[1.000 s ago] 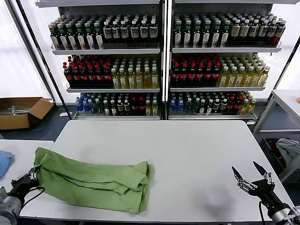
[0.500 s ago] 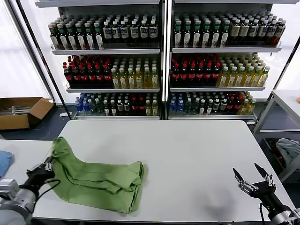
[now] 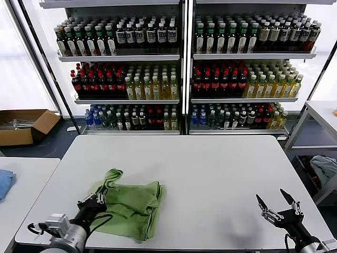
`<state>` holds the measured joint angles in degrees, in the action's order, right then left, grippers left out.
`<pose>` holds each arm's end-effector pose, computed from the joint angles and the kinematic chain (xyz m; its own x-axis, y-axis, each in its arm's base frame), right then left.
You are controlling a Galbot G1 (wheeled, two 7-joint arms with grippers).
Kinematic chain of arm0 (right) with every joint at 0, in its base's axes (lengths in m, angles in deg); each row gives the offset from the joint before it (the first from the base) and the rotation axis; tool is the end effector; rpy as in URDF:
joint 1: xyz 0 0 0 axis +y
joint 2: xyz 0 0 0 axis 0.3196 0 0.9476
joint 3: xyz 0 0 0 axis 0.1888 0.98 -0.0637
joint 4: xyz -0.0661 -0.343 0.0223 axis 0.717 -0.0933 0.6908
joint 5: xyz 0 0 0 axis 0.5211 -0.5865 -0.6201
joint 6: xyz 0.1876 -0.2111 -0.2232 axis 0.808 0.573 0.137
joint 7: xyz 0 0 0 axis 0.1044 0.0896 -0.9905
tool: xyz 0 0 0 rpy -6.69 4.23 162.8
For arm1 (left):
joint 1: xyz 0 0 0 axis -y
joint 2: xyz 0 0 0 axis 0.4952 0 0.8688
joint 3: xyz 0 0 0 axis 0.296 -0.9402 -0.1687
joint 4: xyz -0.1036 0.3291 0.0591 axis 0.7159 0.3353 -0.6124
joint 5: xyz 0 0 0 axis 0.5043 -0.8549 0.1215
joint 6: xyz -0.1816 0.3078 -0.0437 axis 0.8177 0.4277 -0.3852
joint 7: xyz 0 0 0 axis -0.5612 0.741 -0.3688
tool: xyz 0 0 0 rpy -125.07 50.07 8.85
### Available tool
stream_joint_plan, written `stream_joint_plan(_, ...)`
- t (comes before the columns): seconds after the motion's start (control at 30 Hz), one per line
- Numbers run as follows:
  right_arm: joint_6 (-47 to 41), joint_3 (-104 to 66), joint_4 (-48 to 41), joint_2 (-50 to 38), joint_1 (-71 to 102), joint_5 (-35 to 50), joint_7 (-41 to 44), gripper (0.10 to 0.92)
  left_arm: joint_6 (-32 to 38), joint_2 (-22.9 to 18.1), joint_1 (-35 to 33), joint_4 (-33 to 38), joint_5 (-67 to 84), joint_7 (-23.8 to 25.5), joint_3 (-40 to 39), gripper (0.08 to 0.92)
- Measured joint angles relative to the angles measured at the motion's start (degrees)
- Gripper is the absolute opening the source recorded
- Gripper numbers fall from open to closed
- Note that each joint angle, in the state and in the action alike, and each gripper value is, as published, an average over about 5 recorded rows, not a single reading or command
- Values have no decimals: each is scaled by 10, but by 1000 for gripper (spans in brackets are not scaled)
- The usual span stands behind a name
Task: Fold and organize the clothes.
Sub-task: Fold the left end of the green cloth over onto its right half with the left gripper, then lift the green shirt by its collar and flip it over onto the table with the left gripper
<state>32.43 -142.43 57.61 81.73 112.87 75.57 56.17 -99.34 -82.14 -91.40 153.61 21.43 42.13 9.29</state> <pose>0.1368 -0.1740 -0.2658 -0.9715 -0.1566 0.1777 -0.1694 0.9838 -0.0593 0.1776 0.0461 -0.2200 -0.9270 0.1259 0.3532 0.0825 0.9873 -0.1355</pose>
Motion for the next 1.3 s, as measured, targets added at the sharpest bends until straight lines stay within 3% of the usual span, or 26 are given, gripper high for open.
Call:
stream_joint_plan(0.43,-1,-1,15,10,10,-15,0,823,-33,-93,51,-41,-48,-41,-126,124)
stream_joint_plan(0.7,-1,-8,15,10,10,-15,0,823,-44,-116,55,-55,-77,-36,-168,345)
stream_joint_plan(0.97,-1,-11,11,10,7,-11,-1,823,-53,-114,19,-16,-93,-19,-175,579)
stream_joint_plan(1.17,2,-11,6,7,8,-6,-1,823,-58,-84,7,15,-66,-9,-114,749)
stream_joint_plan(1.3,3,-7,4,7,7,-5,-1,823,-56,-51,11,6,-37,3,-46,814)
